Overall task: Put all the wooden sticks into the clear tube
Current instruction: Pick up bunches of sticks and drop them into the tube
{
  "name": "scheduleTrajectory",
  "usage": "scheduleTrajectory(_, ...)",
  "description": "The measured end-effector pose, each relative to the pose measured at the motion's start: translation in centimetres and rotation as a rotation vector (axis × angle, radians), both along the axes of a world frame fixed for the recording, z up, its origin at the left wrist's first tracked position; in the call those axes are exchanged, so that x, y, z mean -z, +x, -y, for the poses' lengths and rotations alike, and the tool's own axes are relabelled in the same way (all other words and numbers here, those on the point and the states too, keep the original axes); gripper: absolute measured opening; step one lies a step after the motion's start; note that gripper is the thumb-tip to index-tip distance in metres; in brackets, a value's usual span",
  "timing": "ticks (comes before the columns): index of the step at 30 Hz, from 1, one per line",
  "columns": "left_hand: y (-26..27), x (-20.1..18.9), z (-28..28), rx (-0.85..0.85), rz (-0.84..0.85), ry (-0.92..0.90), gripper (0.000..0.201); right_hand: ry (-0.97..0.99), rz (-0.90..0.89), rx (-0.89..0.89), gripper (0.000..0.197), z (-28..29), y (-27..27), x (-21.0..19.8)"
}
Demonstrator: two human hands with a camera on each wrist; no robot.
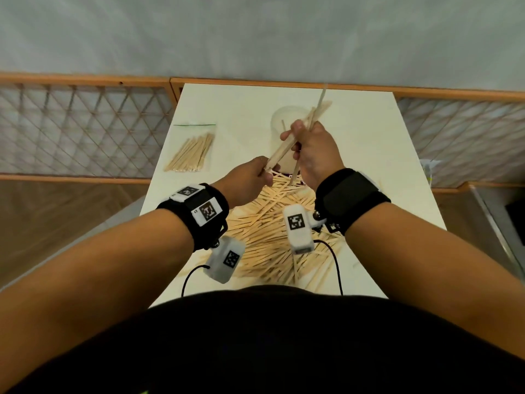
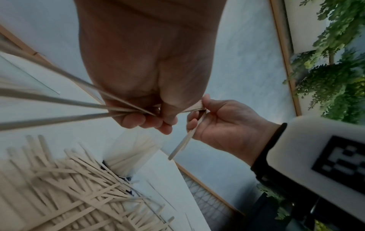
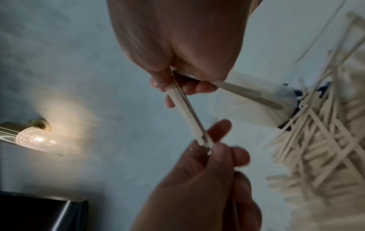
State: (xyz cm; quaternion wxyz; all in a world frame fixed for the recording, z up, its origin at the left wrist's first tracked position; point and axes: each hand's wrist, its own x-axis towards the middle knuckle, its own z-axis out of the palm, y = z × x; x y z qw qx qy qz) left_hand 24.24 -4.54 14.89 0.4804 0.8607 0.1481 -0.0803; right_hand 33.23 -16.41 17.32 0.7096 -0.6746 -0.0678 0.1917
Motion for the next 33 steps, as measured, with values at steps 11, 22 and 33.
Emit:
scheduleTrajectory(11,2.0,-2.3,-2.0,-0.423,0.23,-0.494,0.034,-0.175,-0.048,-0.208,0.018,0.0,-2.1,1.2)
scheduleTrajectory(22,3.2,-3.9,-0.4,-0.479,0.412,-0.609,0.03,-0.014,-0.224,-0.309,0.026,-0.7,-3.1,0.1)
scheduleTrajectory(33,4.1,-6.1,-0.6,-0.356,0.399,-0.391,0.032,-0.191,-0.036,-0.563,0.016,-0.1,-2.8,-0.6)
